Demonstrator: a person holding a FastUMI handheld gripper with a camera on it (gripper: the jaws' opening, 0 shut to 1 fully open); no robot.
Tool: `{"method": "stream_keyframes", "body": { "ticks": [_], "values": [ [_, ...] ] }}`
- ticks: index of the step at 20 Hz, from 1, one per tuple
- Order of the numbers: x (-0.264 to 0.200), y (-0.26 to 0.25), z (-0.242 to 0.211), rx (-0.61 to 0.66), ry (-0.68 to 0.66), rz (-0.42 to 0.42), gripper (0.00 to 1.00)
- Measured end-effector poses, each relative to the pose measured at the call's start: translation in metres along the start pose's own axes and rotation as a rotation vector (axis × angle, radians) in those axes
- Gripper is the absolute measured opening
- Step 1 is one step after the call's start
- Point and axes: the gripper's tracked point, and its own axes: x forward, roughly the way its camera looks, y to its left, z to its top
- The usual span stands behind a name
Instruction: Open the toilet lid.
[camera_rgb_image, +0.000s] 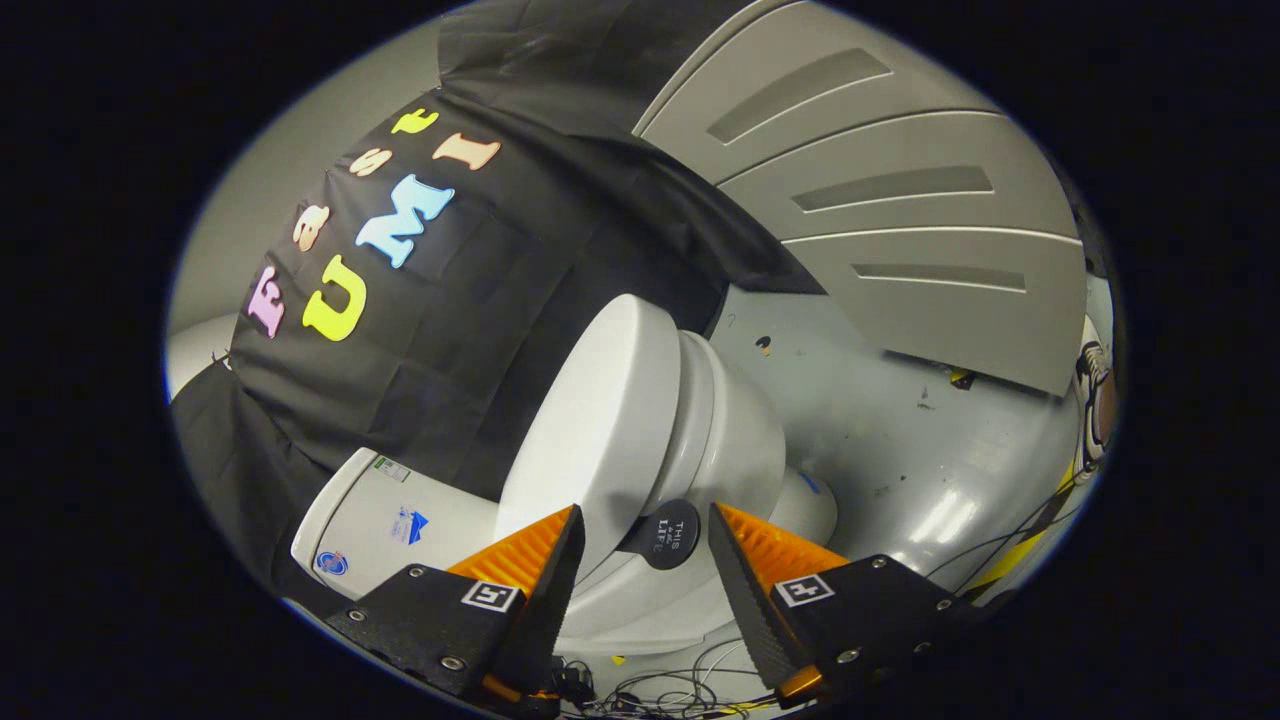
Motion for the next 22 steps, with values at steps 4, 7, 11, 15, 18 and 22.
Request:
{"method": "stream_keyframes", "body": {
  "ticks": [4,7,11,15,18,22],
  "values": [
    [0.010,0.000,-0.004,0.093,0.021,0.031,0.64],
    [0.016,0.001,-0.020,0.135,0.071,0.061,0.55],
    [0.022,-0.007,-0.019,0.154,0.073,0.043,0.39],
    [0.022,-0.010,-0.016,0.189,0.070,0.038,0.20],
    [0.023,-0.013,-0.012,0.230,0.061,0.031,0.15],
    [0.024,-0.007,-0.010,0.263,0.040,0.053,0.05]
  ]
}}
